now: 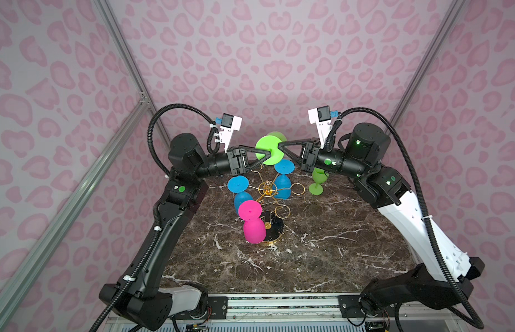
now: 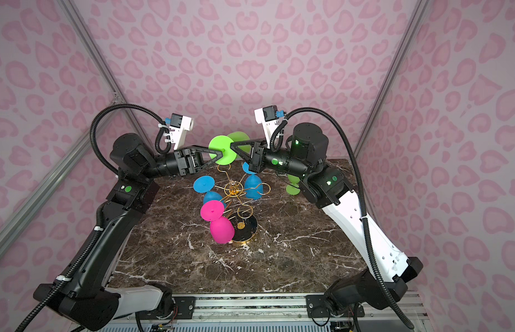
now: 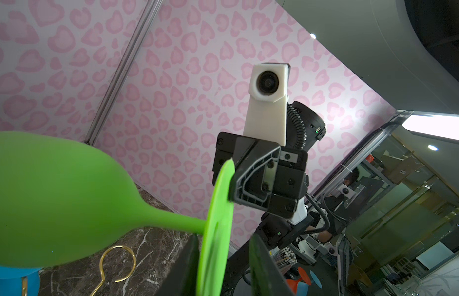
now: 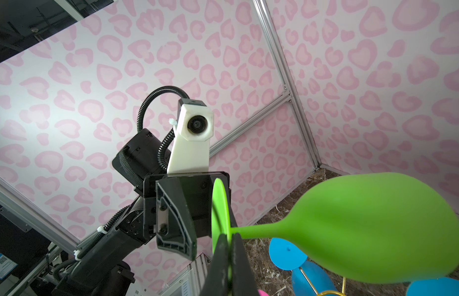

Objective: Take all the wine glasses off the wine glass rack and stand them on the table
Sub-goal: 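Grasp the glass base with the left gripper while the right gripper releases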

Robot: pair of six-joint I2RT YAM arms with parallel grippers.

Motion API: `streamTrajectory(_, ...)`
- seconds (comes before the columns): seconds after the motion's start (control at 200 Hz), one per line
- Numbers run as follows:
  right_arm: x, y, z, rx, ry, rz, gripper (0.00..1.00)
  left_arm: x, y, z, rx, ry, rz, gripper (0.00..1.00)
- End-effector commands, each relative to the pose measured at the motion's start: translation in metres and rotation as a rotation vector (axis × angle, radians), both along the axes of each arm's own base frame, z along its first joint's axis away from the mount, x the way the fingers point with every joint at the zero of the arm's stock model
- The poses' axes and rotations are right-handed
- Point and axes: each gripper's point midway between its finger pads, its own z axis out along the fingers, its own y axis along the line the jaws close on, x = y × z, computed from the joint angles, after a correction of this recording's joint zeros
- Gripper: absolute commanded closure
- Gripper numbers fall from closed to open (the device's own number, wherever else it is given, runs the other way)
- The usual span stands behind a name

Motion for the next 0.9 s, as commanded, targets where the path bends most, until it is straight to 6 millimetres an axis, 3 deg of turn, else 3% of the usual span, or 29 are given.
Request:
streamTrajectory(0.0, 0.001, 0.002, 0.006, 0.024, -0.022, 0.003, 1.0, -0.003, 0.0, 0.017, -0.033, -0.053, -0.002, 0.75)
streamTrajectory(0.12, 0.002, 0.001, 0.003, 0.015, -0.024, -0.008, 0.99, 0.001, 0.002, 0.021, -0.047, -0.054, 0.03, 0.96)
streamTrajectory(0.3, 0.002, -0.021, 0.003, -0.024, -0.083, -0.107, 0.6, 0.006, 0.006, 0.03, -0.075, -0.039, 0.079, 0.96)
streamTrajectory(0.41, -0.001, -0.045, 0.001, -0.048, -0.138, -0.19, 0.47, 0.016, 0.009, 0.034, -0.104, 0.021, 0.118, 0.96)
streamTrajectory(0.51, 0.0, -0.06, -0.015, -0.096, -0.197, -0.269, 0.27, 0.024, 0.011, 0.04, -0.135, 0.065, 0.148, 0.96)
streamTrajectory(0.64, 0.008, -0.071, -0.033, -0.149, -0.287, -0.352, 0.16, 0.029, 0.015, 0.05, -0.169, 0.092, 0.176, 0.96)
streamTrajectory(0.66, 0.013, -0.07, -0.047, -0.177, -0.285, -0.362, 0.14, 0.03, 0.015, 0.05, -0.171, 0.098, 0.18, 0.96)
streamTrajectory(0.7, 0.02, -0.069, -0.054, -0.199, -0.313, -0.385, 0.12, 0.033, 0.015, 0.05, -0.176, 0.109, 0.186, 0.96)
streamTrajectory(0.805, 0.037, -0.058, -0.065, -0.255, -0.38, -0.402, 0.02, 0.038, 0.015, 0.049, -0.191, 0.144, 0.197, 0.97)
streamTrajectory(0.895, 0.048, -0.04, -0.07, -0.278, -0.437, -0.402, 0.01, 0.039, 0.016, 0.049, -0.199, 0.158, 0.206, 0.96)
